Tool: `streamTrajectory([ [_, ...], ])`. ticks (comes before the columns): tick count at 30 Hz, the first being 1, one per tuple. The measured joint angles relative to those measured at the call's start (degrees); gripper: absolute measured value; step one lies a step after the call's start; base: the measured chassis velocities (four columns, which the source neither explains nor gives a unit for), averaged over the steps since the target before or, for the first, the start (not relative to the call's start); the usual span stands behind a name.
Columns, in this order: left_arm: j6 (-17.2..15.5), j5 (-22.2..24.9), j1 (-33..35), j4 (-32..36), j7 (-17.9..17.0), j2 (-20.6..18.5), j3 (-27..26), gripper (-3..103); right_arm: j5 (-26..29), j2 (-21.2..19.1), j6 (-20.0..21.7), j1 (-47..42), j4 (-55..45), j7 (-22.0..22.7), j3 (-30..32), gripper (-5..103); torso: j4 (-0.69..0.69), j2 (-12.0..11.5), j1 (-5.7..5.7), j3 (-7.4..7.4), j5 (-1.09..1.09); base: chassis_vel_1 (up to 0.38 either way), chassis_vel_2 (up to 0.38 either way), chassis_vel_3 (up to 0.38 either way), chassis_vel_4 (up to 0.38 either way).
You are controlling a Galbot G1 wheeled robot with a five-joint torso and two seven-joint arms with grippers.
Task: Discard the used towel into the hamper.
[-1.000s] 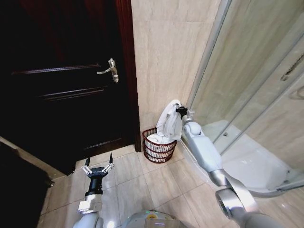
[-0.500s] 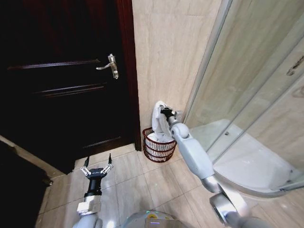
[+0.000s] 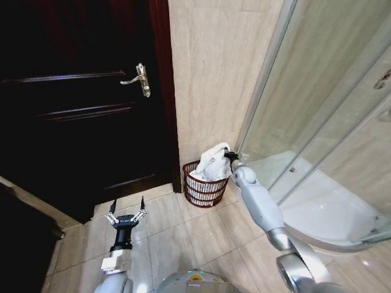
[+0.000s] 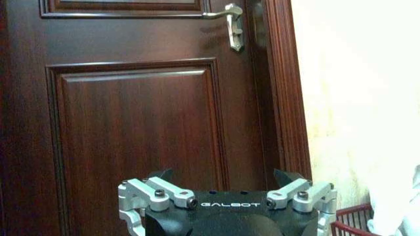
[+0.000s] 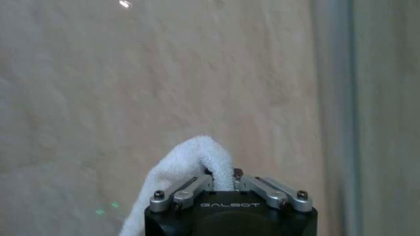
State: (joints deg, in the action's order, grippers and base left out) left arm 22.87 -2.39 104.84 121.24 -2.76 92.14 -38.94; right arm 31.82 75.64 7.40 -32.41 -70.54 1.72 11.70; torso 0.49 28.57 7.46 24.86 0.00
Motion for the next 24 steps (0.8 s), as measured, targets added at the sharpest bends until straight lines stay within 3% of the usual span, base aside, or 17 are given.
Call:
streamTrajectory([
  [9, 0.34, 0.02, 0.83, 0.32, 0.01, 0.0, -0.05, 100, 0.3, 1.28, -0.08, -0.35, -2.27, -3.48, -1.06, 6, 0.01, -1.79, -0.66, -1.11, -0.01, 0.0, 0.0, 0.0, 0.0],
  [24, 0.7, 0.24, 1.26, 1.54, 0.16, 0.0, -0.42, 100, -6.86, 4.47, 4.19, 0.83, 8.58, -4.58, 2.47, 6, 0.0, -5.53, -2.13, -3.38, 0.0, 0.0, 0.0, 0.0, 0.0],
])
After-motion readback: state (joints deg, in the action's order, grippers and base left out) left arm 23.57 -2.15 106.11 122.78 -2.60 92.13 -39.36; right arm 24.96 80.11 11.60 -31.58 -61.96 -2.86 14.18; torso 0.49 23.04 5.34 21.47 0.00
